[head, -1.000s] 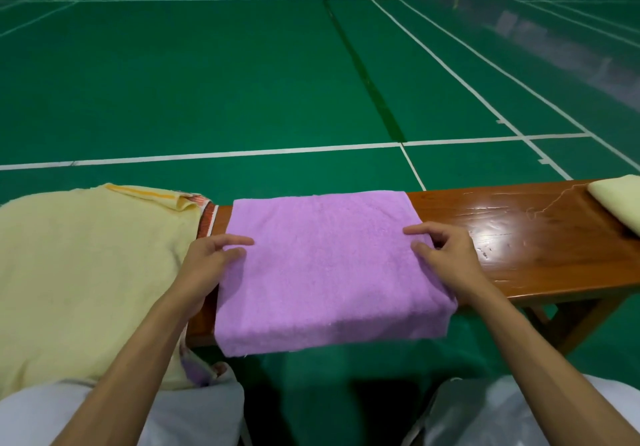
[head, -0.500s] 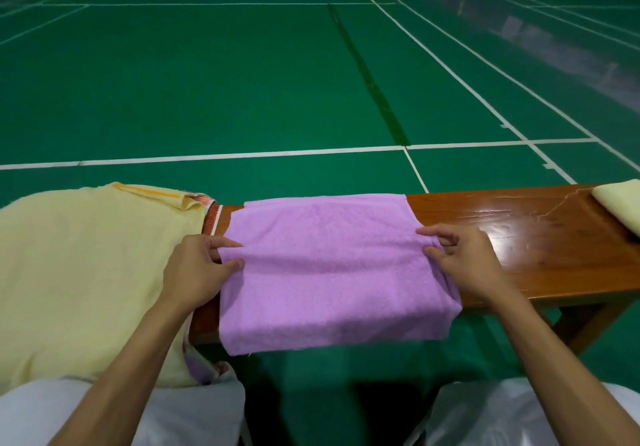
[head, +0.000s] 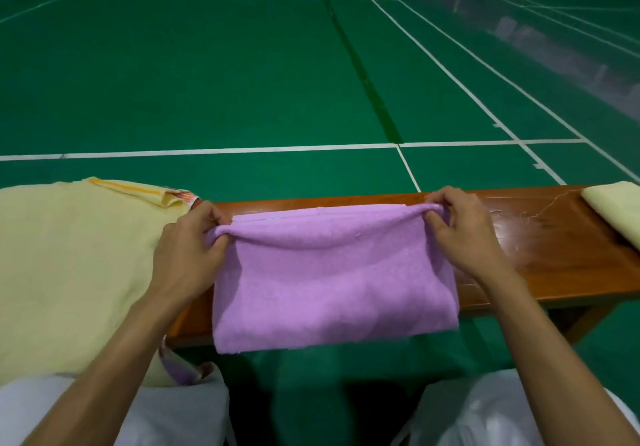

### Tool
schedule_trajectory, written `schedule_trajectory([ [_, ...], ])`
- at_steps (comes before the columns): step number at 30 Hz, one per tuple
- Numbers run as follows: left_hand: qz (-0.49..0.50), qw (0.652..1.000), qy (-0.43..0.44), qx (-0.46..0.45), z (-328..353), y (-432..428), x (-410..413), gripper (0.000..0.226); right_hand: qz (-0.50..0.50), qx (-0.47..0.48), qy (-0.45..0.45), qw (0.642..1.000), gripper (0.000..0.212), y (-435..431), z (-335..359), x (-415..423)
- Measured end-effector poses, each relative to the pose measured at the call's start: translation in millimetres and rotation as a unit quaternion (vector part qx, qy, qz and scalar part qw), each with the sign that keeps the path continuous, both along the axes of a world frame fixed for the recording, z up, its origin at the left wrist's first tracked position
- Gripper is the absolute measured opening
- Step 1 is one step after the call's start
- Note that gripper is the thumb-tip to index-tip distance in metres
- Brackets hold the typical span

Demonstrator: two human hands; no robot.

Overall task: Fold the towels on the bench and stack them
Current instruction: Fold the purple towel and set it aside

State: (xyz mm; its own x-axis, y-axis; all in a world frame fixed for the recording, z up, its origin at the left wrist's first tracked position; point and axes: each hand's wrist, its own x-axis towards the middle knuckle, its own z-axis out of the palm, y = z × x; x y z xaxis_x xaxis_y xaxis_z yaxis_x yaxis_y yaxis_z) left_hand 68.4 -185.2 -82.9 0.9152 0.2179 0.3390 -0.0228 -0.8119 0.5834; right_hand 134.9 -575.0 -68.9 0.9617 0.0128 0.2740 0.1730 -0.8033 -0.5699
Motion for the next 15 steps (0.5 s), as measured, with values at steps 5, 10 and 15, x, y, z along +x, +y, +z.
schedule_trajectory([
  [5, 0.007, 1.0, -0.006, -0.014, 1.9, 8.8, 27.3, 0.009, -0.017, 0.06, -0.052, 0.997, 0.004, 17.9, 9.8, 34.1],
  [10, 0.031, 0.98, -0.188, -0.062, 36.6, 9.8, 42.1, 0.019, -0.024, 0.178, -0.183, 0.966, 0.01, 37.2, 30.0, 44.4],
  [15, -0.024, 0.974, -0.223, -0.041, 63.3, 24.9, 23.8, 0.019, 0.042, 0.195, -0.204, 0.958, 0.013, 26.9, 44.0, 28.6],
])
